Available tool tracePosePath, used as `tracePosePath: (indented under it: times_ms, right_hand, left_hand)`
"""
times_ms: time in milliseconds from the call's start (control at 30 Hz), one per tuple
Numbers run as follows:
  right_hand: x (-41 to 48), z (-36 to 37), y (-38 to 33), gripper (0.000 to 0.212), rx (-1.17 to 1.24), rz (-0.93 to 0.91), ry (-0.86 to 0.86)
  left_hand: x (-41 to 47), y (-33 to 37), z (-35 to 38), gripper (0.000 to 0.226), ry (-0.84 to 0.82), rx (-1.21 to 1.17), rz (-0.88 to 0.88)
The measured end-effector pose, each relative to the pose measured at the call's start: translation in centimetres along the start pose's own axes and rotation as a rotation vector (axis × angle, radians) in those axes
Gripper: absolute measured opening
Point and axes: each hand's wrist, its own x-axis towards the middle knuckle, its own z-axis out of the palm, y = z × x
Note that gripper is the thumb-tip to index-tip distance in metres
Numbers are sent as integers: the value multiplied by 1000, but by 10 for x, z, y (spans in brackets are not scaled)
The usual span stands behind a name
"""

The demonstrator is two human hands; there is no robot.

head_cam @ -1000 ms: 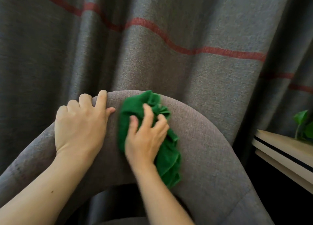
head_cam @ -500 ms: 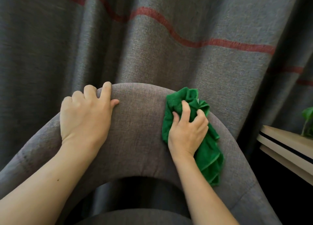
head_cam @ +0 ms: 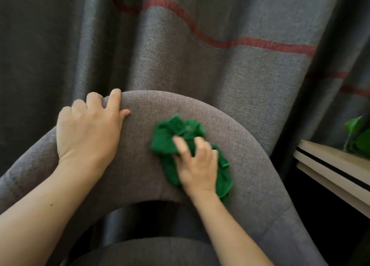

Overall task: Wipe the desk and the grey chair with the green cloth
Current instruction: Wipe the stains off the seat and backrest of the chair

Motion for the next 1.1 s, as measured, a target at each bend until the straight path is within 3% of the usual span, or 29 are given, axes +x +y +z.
tracePosePath:
  times_ms: [133,267,333,433,533,600,733,800,900,967,1100]
  right_hand:
    - [11,-3,31,42,-186,404,50]
    - [16,8,-26,43,-69,614,54]
    - [10,11,-68,44,41,561,28]
    - [-7,7,-104,43,201,262,-72]
    - [-11,2,-69,43,221,-95,-91]
    - [-9,-3,-24,44,134,-193,-76]
    - [-1,-14,36,42,-114,172,-42]
    - [2,-9,22,40,-166,353,-39]
    - [-1,0,-35,40,-56,518,-58]
    - [-11,1,-77,41,59,468,-97]
    - [-26,-1,-97,41,219,135,-133]
  left_hand:
    - [0,0,-2,49,9,6,6]
    - [0,0,-2,49,4,23,-4]
    - [1,1,-1,49,1,19,-10]
    - [1,1,1,48,8,16,-9]
    - [0,0,1,49,22,22,-1]
    - [0,0,1,49,26,15,-5]
    - [0,0,0,50,26,25,8]
    - [0,1,-1,49,36,31,5]
    - [0,0,0,49,40,33,4]
    - [0,0,1,48,40,27,8]
    - [1,0,3,49,39,29,0]
